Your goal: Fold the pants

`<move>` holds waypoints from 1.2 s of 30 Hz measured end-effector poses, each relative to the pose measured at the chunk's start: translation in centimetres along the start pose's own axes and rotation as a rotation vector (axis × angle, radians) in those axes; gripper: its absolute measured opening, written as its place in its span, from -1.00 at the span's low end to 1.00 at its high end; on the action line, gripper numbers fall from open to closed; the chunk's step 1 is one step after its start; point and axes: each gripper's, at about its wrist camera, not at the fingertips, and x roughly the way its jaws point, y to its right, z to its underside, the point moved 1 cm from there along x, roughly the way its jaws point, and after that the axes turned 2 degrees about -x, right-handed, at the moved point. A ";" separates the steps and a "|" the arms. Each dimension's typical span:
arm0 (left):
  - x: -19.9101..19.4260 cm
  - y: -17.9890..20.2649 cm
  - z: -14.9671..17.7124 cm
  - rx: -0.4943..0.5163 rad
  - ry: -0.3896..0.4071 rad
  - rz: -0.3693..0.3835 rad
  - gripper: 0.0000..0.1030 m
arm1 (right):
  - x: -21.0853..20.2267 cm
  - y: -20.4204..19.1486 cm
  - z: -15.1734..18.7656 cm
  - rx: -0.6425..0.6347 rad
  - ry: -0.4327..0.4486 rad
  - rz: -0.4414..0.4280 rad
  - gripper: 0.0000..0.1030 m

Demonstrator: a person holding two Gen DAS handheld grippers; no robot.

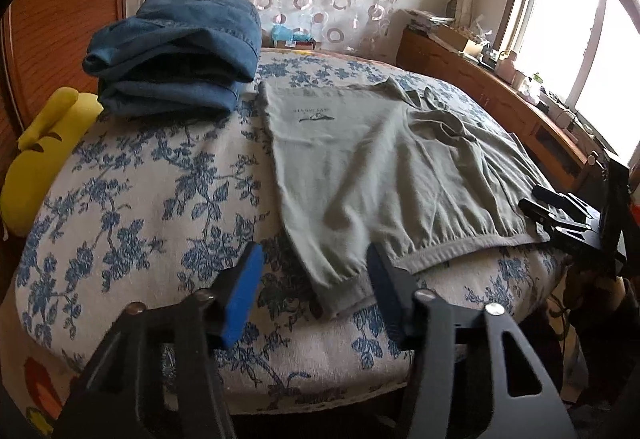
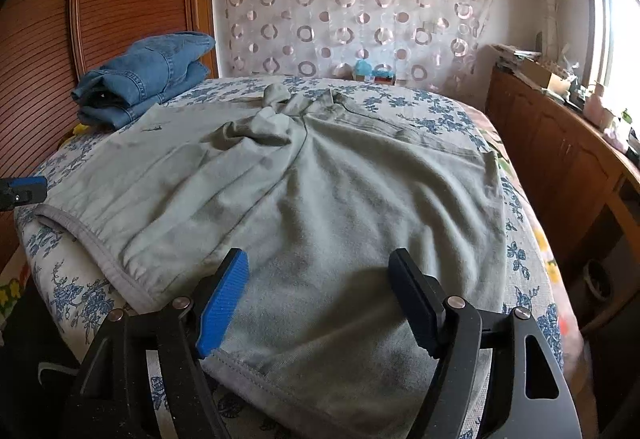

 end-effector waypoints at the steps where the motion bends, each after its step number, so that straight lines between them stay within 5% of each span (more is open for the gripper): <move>1: 0.0 0.0 0.1 0.003 -0.004 -0.002 -0.06 | 0.7 0.1 -0.2 0.000 0.000 0.001 0.45; 11: 0.7 0.0 0.6 0.012 -0.023 -0.023 -0.34 | 1.8 0.3 -1.1 -0.002 -0.010 0.014 0.45; 15: 1.0 0.3 0.4 0.027 -0.034 -0.003 -0.87 | 1.7 0.4 -1.4 0.000 -0.036 0.005 0.45; 24: -0.5 3.3 -1.6 0.068 0.022 0.076 -0.94 | 0.9 0.4 -1.1 0.025 -0.038 -0.062 0.45; 36: -0.3 11.8 -6.2 0.214 0.047 0.195 -0.95 | -0.1 2.0 -1.0 0.059 0.005 -0.049 0.45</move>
